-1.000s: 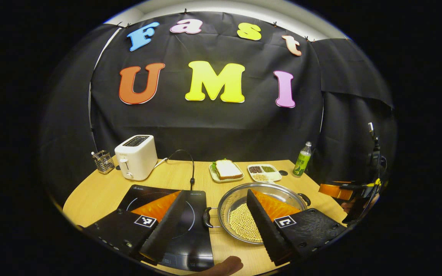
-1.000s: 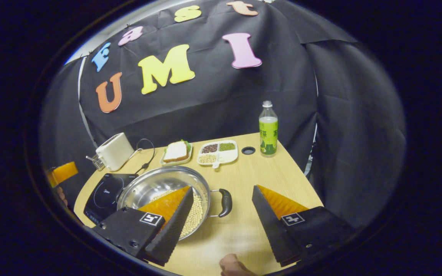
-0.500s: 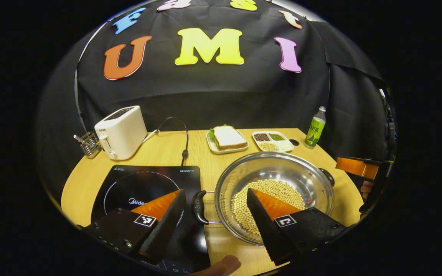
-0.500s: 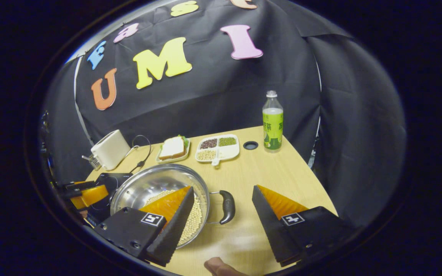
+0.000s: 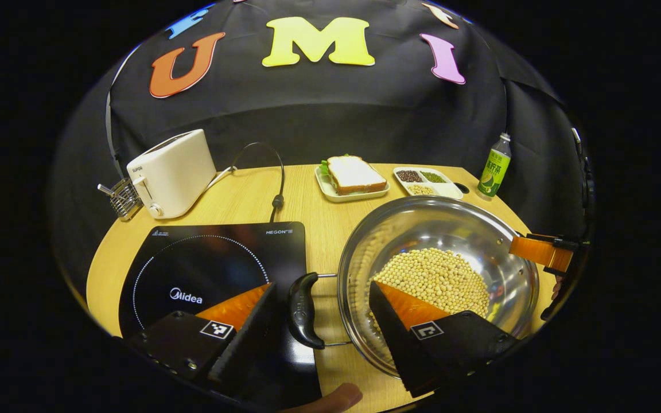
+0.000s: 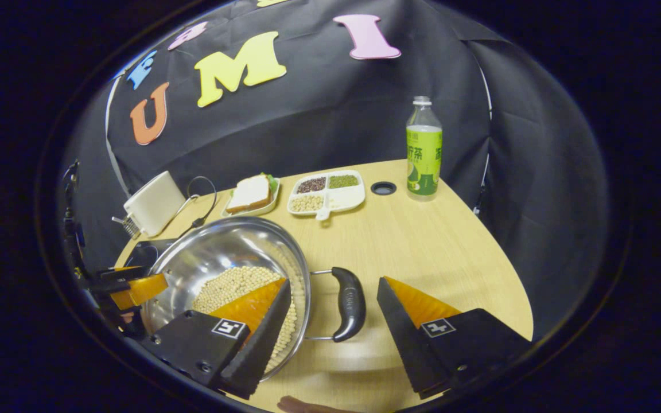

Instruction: First push the handle of the pot to place it horizontally, then grasp the pot with both hands and set it on the induction cooktop.

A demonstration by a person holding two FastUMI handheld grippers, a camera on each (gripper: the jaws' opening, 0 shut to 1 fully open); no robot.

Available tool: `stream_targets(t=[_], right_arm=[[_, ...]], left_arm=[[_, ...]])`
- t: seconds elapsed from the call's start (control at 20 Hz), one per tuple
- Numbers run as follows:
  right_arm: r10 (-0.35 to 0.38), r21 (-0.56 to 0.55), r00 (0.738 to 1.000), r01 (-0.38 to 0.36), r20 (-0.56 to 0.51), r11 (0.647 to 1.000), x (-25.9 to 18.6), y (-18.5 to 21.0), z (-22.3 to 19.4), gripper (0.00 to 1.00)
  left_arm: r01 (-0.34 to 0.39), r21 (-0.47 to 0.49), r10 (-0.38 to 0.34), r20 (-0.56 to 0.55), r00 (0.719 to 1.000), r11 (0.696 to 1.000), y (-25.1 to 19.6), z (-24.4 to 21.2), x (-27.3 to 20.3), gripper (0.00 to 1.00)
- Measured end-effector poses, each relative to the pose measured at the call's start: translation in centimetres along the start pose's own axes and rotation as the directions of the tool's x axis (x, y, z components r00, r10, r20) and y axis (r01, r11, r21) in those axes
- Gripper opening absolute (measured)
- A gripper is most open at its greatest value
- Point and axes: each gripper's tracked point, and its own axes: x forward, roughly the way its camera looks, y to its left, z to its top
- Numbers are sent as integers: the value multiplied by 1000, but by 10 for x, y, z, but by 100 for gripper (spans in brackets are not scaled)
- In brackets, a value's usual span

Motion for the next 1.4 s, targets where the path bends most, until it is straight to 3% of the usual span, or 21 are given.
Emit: stream_targets(t=[0.1,0.15,0.25,0.3,0.35,0.4,0.55,0.95,1.4], right_arm=[[-9,-15,1000,9,-8,1000,5,-1,-3,93],[-17,-23,1000,17,-10,1000,7,-1,-4,86],[-36,-23,999,35,-19,999,9,-4,-6,87],[-42,-20,999,41,-22,999,10,-4,-7,82],[-50,-20,999,49,-20,999,11,-5,-6,67],[-45,-18,999,45,-23,999,11,-5,-9,65],[-32,4,998,32,-57,999,15,-4,-18,68],[-77,-17,995,76,-68,997,2,-7,-26,63],[-91,-62,995,94,50,994,-74,21,-8,63]], left_arm=[[-11,10,11,7,1000,1000,4,2,1,96],[-16,8,16,13,1000,1000,4,2,2,94],[-46,14,46,17,999,999,10,2,5,90],[-46,14,46,16,999,999,10,3,5,82],[-44,16,44,17,999,999,7,1,6,78],[-46,20,46,18,999,999,6,2,6,75],[-62,32,61,28,998,998,6,2,5,65],[-43,33,43,23,999,999,3,0,1,63],[-33,-5,33,104,994,999,12,13,-69,59]])
